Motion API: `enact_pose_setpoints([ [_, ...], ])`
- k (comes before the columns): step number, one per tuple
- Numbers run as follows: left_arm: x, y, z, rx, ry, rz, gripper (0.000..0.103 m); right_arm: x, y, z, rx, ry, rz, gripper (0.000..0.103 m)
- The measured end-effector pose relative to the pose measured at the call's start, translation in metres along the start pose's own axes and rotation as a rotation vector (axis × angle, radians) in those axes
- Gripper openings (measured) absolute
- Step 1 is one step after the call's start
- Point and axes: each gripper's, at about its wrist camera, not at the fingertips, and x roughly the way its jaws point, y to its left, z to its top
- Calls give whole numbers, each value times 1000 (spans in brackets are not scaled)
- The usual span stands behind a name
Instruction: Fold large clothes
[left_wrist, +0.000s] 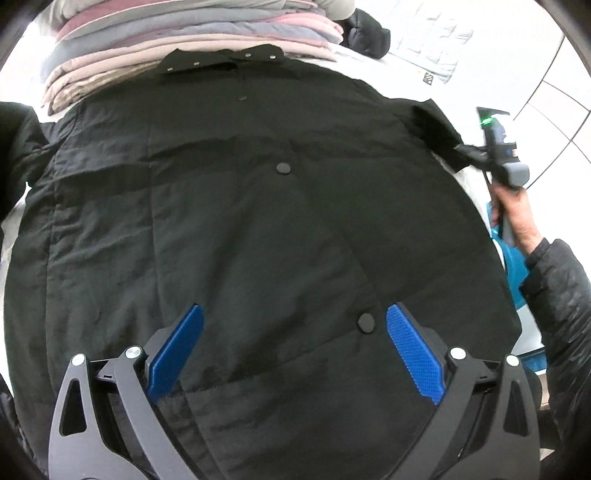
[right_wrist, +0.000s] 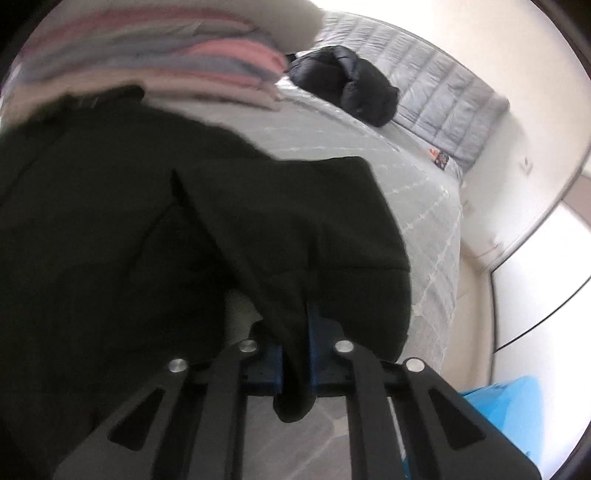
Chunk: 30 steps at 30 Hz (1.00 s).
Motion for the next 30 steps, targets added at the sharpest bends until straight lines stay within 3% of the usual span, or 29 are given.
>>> enact_pose_setpoints([
  [5,10,7,-1,-10,16,3,96,-27,-86,26,194,-79,-1,9],
  [8,17,13,0,-24,21,3,96,-12,-152,48,309,-25,-35,10],
  [9,19,17,0,-36,24,2,96,1,-182,53,363,30,-64,14],
  [12,20,24,0,-62,19,-18,96,19,-245,45,536,143,-121,60],
  [14,19,24,0,-62,11,-19,96,7,-270,35,633,126,-159,60],
  [16,15,22,0,-56,-5,-23,96,-15,-268,29,674,58,-131,60],
  [18,11,20,0,-50,-20,-33,96,-32,-238,32,609,0,-16,61],
  [20,7,17,0,-45,-25,-40,96,-55,-183,33,501,-40,179,61],
  [22,0,15,-3,-35,-39,-41,96,-81,-112,31,392,-63,423,70],
  [24,-10,14,-4,-22,-66,-33,96,-90,-47,34,313,-32,659,73],
  [26,-22,16,-7,-17,-95,-27,96,-101,39,31,252,67,942,73],
  [30,-55,33,-11,-49,-171,-27,96,-148,194,22,113,187,1209,73],
])
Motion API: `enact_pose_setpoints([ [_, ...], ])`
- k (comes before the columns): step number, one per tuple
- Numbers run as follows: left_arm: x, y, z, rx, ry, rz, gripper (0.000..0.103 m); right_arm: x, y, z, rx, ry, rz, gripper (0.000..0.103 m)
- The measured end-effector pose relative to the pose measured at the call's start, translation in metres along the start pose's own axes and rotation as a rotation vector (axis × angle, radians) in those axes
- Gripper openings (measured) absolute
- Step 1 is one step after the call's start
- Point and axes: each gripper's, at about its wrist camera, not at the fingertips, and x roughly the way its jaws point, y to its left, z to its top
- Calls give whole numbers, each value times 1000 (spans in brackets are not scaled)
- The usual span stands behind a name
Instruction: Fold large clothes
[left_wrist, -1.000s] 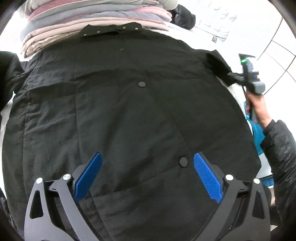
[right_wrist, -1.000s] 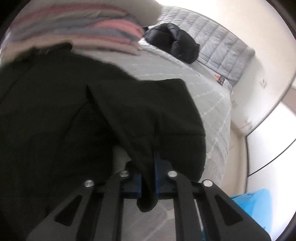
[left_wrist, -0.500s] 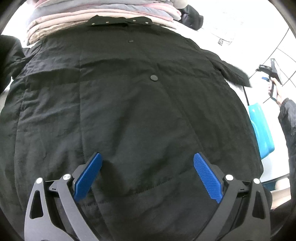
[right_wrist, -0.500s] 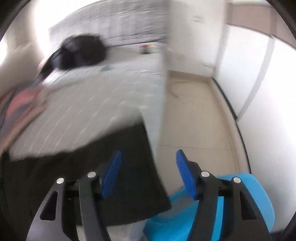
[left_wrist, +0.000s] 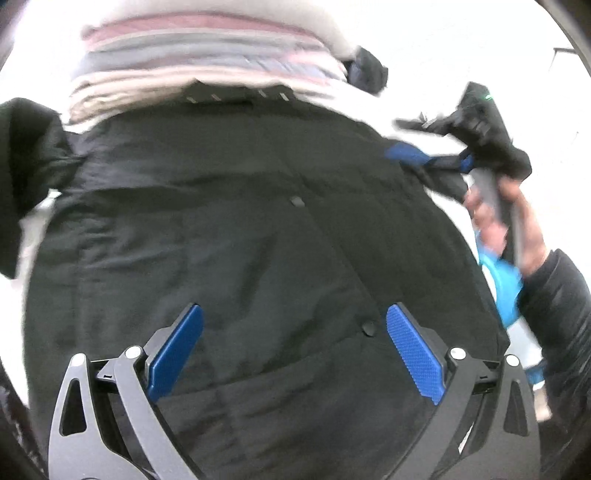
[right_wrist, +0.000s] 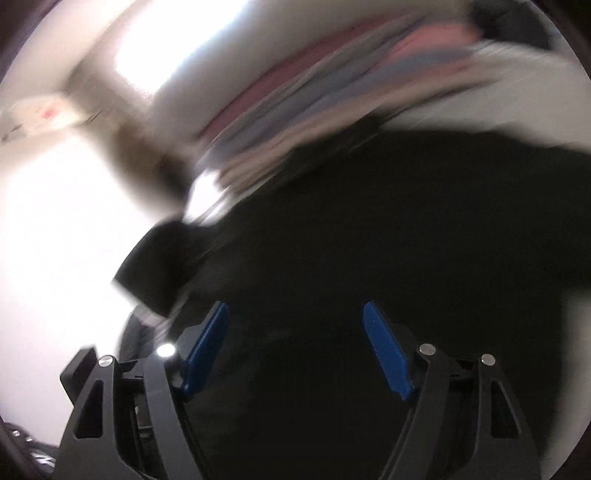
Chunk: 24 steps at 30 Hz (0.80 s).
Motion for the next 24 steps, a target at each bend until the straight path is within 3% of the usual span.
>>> enact_pose_setpoints([
  [2,-25,24,3,-68,-53,5,96,43,46,-11,-48,56,72,73],
  [5,-69,67,5,-184,-153,48,96,103,122,-22,-179,107,91,74],
  [9,-144,126,-8,-357,-375,261,96,152,211,-34,-348,6,22,84],
  [11,-186,160,-26,-490,-496,383,96,178,239,-31,-418,-21,1,86],
  [13,-217,187,-46,-613,-592,425,96,216,275,-35,-551,-56,-99,87],
  [15,-234,201,-59,-683,-646,432,96,235,292,-33,-635,-96,-230,87],
  [17,-248,210,-70,-722,-676,442,96,257,293,-26,-634,-110,-304,88],
  [21,-260,224,-85,-777,-692,399,96,296,285,-8,-547,-22,-336,87],
  [22,-261,228,-90,-791,-695,381,96,301,285,-1,-520,-20,-305,77],
  [23,-263,233,-95,-810,-698,351,96,303,288,8,-490,-28,-269,59],
  [24,-266,237,-100,-828,-702,327,96,305,292,17,-468,-37,-263,20],
])
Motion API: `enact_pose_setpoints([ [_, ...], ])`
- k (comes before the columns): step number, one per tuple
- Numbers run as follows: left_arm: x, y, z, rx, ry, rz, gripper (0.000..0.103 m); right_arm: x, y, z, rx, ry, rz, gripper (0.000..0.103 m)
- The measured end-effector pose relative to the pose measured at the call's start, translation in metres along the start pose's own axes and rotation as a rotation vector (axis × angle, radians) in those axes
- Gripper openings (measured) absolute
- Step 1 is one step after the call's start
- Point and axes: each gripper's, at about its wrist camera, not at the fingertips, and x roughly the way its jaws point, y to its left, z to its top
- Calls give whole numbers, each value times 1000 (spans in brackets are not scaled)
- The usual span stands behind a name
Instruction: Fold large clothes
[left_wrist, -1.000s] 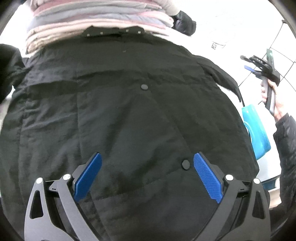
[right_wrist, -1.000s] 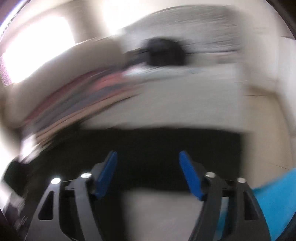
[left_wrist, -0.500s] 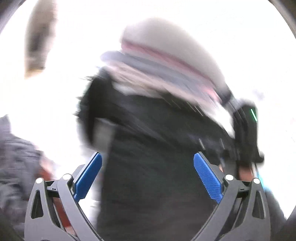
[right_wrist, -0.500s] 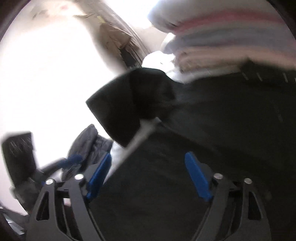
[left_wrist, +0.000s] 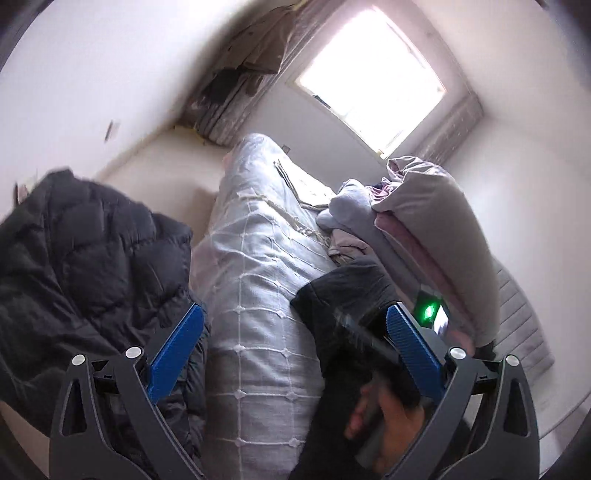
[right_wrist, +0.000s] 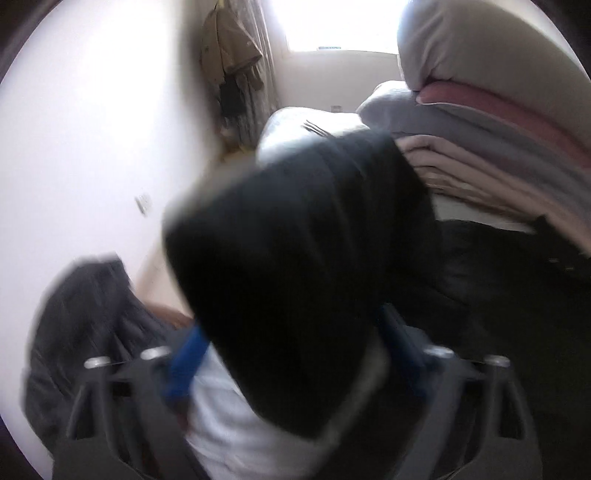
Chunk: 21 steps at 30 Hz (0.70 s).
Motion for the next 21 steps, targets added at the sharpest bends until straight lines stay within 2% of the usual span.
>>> enact_pose_setpoints([
  [1,-2,6,1,-18,3,-14,96,1,1,16,34,-11,54,14],
  [4,-9,17,2,-59,-13,-37,96,24,34,83,41,-18,184,13],
  [6,-10,20,3,-81,-24,-46,96,42,56,125,70,19,307,24],
  [7,-10,22,4,-85,-26,-46,96,58,65,147,146,80,313,53],
  [8,-8,22,3,-85,-23,-41,96,67,70,155,196,118,333,91],
  [9,-7,21,3,-81,-18,-39,96,72,76,157,212,140,358,93],
  [11,-2,18,1,-68,2,-40,96,73,107,150,63,189,277,93],
  [13,0,11,-2,-50,11,-41,96,57,125,132,-96,155,201,93],
  [14,-1,9,-3,-40,13,-42,96,44,126,124,-126,123,201,93],
  [16,-1,-1,-7,-2,10,-36,96,11,112,107,-104,67,243,93],
  [18,1,-10,-12,37,6,-21,96,-30,81,86,-42,18,295,93],
  [21,10,-20,-20,69,37,-17,96,-108,8,37,52,-5,311,93],
])
